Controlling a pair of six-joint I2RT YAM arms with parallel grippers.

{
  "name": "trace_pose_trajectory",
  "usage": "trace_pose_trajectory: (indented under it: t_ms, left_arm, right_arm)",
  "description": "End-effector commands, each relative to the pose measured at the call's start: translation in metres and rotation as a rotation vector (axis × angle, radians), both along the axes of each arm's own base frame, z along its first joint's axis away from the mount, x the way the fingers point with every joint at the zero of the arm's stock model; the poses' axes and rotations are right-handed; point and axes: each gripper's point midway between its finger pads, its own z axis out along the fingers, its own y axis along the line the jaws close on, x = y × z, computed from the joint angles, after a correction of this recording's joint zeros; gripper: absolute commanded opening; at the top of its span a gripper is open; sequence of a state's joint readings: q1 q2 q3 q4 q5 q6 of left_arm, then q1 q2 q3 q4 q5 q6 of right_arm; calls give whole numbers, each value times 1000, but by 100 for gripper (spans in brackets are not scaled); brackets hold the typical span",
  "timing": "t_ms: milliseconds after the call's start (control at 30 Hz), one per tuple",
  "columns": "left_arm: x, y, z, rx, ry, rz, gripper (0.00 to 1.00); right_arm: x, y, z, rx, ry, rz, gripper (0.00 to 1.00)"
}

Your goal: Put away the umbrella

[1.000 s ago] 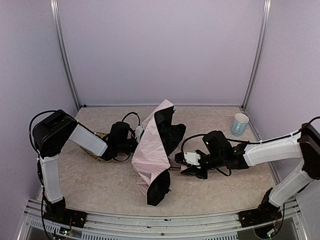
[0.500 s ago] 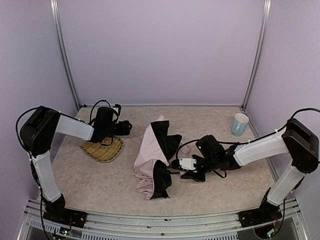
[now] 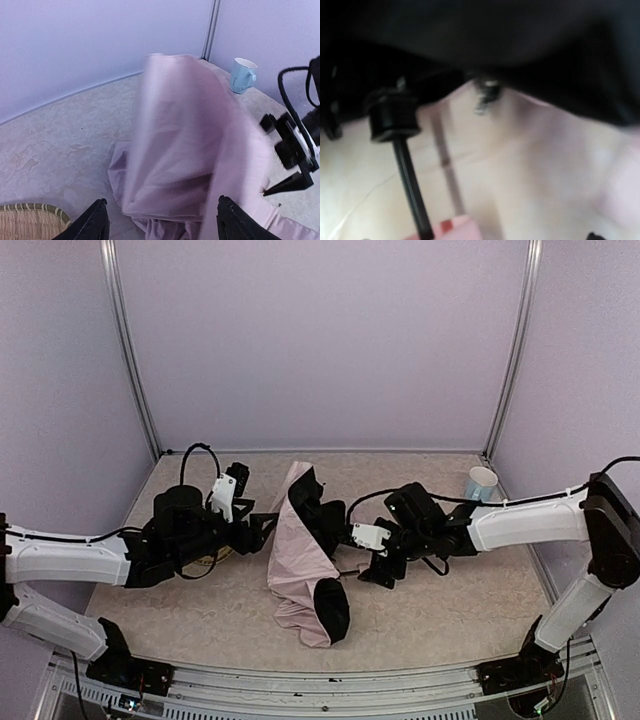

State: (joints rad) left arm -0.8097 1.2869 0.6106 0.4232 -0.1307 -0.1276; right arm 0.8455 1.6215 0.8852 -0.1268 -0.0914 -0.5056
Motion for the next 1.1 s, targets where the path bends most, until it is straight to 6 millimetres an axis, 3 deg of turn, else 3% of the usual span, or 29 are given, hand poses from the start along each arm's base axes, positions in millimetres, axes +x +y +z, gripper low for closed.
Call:
trace_pose_trajectory:
  t_ms: [0,133,200,300,500,667,833,967,1067]
  left_arm:
    - [-31,13,16,-7,-66,37,70]
    - [-58,16,18,-36,-84,38,65]
    - [-68,15,10,-29,-65,38,62]
    - [-83,6,-8,23,-28,14,56]
    - [-140,-35,-33,175,-73,-203,51]
    - [-174,-58,-51,224,-73,-376,49]
    - [-176,-61,-74,268,-71,-393,48]
    - [-174,-65,-86,318,-68,-390,49]
    - [-173,-66,-90,335,-71,-389,49]
  right_arm:
    - [5,-6,68,136,22,-176,92]
    - [-4,-26,96,250,148,-431,85]
    - [-15,-38,94,287,260,-601,77]
    - [-54,-40,82,313,407,-766,72]
    - [-136,-1,59,352,562,-742,72]
    - [-178,28,28,239,621,-710,74]
    - [-184,38,-7,168,627,-738,76]
    - [-165,54,-1,185,519,-719,77]
    - [-155,62,1,209,494,-712,70]
